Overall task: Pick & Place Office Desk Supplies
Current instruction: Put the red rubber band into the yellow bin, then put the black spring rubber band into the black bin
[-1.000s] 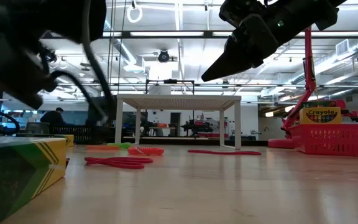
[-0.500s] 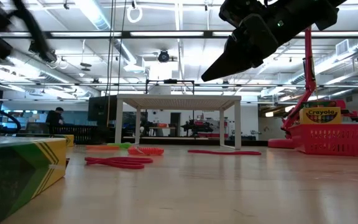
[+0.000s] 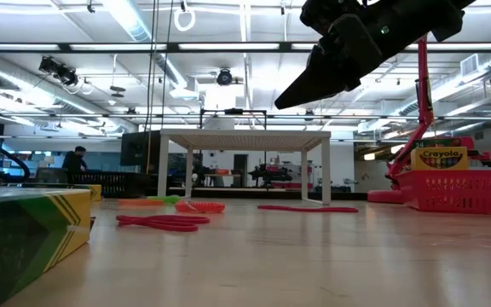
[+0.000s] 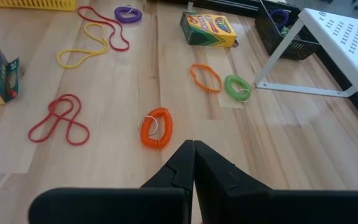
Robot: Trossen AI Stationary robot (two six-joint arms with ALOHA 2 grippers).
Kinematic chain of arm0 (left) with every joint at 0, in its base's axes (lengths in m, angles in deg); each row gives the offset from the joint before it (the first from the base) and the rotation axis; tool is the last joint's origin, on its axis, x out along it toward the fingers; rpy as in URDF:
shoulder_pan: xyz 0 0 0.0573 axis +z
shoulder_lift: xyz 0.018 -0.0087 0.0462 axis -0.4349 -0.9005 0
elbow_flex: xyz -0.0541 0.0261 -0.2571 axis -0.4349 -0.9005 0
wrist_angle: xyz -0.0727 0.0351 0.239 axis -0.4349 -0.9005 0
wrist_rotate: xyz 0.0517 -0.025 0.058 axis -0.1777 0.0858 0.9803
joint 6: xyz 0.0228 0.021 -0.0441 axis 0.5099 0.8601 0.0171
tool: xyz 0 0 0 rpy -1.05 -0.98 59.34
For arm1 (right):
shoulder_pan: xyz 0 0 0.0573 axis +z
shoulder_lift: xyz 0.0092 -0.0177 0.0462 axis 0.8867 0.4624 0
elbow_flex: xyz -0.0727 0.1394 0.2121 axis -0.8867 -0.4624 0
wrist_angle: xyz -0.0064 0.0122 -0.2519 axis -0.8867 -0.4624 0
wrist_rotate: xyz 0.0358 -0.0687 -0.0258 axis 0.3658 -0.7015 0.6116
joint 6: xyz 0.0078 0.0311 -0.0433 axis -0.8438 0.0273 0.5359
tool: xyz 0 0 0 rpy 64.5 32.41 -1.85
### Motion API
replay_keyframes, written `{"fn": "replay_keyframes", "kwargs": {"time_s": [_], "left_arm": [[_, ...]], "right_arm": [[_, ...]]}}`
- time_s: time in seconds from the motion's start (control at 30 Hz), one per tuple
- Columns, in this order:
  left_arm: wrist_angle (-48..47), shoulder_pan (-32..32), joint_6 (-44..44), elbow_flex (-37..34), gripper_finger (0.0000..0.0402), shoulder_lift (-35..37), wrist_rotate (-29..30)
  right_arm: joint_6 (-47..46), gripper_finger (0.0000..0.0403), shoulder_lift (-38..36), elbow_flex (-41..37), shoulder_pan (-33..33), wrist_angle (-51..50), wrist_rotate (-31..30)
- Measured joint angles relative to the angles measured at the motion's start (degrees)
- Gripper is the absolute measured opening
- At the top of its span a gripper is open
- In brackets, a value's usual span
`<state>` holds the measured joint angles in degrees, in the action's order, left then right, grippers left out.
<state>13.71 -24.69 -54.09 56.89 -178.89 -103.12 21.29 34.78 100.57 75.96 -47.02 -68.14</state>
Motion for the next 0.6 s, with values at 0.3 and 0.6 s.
{"fn": "replay_keyframes", "kwargs": {"time_s": [0.3, 0.6], "left_arm": [[-2.4, 0.2, -4.7, -3.3, 0.0135, -0.2, 5.9], [6.7, -1.3, -4.7, -9.9, 0.0021, -0.3, 15.0]], "right_arm": [[0.0, 0.0017, 0.0, 0.0, 0.0, 0.1, 0.1], [0.0, 0.0017, 0.0, 0.0, 0.0, 0.0, 0.1]]}}
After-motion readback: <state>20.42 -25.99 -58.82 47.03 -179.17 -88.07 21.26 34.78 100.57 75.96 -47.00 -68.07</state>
